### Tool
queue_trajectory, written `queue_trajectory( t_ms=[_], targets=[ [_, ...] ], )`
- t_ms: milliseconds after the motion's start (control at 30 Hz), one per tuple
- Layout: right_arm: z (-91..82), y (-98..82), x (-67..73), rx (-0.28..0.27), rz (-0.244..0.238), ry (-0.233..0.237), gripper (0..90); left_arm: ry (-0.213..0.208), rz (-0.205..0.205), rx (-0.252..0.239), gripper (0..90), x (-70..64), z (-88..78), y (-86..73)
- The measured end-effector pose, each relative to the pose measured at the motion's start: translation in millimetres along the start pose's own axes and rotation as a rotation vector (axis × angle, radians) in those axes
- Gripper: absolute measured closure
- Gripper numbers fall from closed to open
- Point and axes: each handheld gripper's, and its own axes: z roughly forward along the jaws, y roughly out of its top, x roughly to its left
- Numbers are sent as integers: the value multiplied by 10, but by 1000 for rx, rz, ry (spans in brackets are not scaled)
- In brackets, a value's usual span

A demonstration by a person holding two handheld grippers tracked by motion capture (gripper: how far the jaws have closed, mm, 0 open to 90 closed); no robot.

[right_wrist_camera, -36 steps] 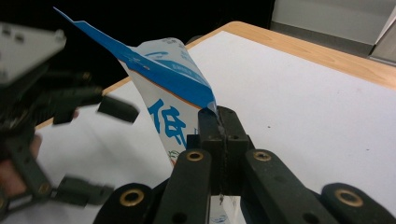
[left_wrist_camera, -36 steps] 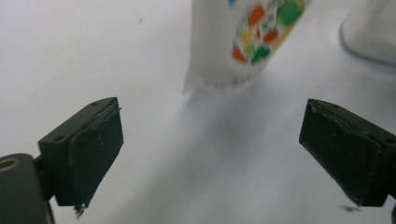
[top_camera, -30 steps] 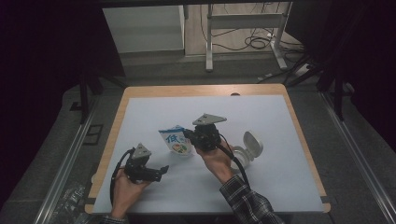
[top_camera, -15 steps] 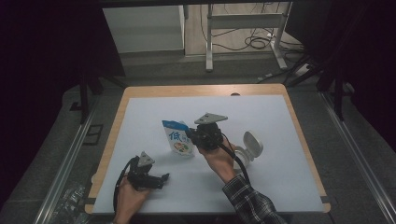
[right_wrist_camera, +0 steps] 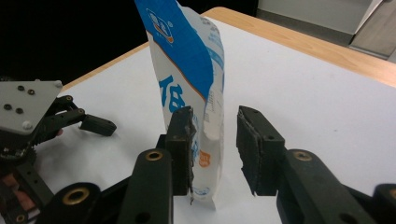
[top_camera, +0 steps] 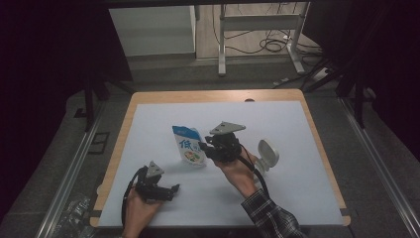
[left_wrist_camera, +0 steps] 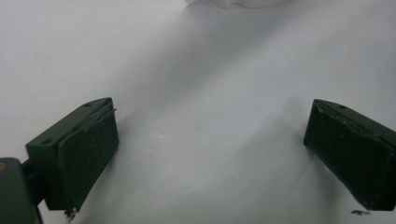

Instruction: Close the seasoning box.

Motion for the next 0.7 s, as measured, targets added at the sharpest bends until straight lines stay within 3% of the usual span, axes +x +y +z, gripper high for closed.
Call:
queue_trajectory(
  t_ms=[333, 533, 700],
  targets=[
    [-261, -89, 5, -1, -15, -27, 560, 1, 0, -3, 31, 0, 2, -2],
    [-412, -193, -29, 13, 0, 20, 497, 0, -3, -1, 31, -3, 0, -2],
    [-504, -271, -44, 9, -8, 39, 494, 0, -3, -1, 31, -3, 0, -3]
  ],
)
